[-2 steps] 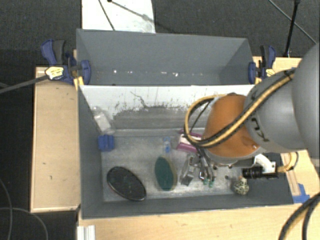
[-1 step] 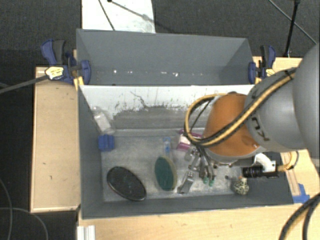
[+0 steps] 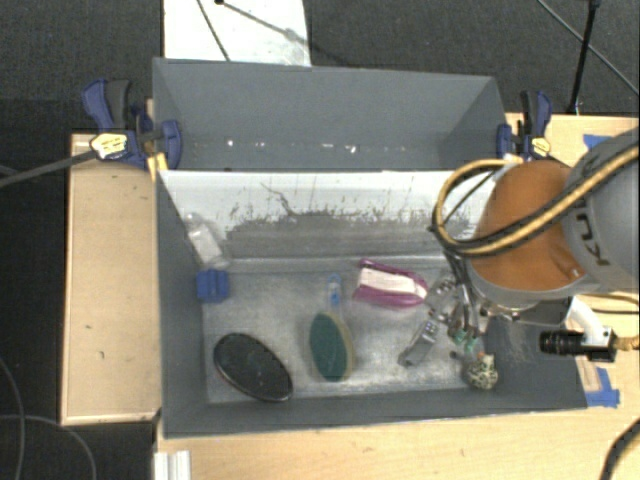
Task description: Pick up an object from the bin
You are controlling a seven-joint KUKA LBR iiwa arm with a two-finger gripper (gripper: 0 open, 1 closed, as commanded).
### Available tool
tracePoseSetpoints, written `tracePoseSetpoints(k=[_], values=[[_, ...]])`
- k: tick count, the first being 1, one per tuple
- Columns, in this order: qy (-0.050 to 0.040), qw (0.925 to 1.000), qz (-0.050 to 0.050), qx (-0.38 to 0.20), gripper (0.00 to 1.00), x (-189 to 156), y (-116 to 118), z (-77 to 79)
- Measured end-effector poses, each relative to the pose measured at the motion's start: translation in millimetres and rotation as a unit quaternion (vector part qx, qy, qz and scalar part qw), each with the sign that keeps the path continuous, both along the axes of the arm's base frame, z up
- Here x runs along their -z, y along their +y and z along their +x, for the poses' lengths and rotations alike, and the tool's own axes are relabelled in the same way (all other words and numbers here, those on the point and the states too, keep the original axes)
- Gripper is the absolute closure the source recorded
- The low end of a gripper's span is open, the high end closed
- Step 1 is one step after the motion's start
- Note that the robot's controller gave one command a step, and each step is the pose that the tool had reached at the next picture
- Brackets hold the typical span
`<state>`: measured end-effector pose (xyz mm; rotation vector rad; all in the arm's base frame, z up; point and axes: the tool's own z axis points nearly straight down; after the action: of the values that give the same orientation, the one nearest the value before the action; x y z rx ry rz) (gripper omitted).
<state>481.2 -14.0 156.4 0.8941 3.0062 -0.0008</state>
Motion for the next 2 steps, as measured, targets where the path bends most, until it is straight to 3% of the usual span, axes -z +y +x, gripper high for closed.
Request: tracePoseSetpoints(k=[1, 2], values=[[0.0002, 0.9989, -0.001, 0.047, 0.00, -1, -73, 13.1], [-0.0007, 0.9985, 0.003, 0.055, 0.00, 19, 5, 81.0]])
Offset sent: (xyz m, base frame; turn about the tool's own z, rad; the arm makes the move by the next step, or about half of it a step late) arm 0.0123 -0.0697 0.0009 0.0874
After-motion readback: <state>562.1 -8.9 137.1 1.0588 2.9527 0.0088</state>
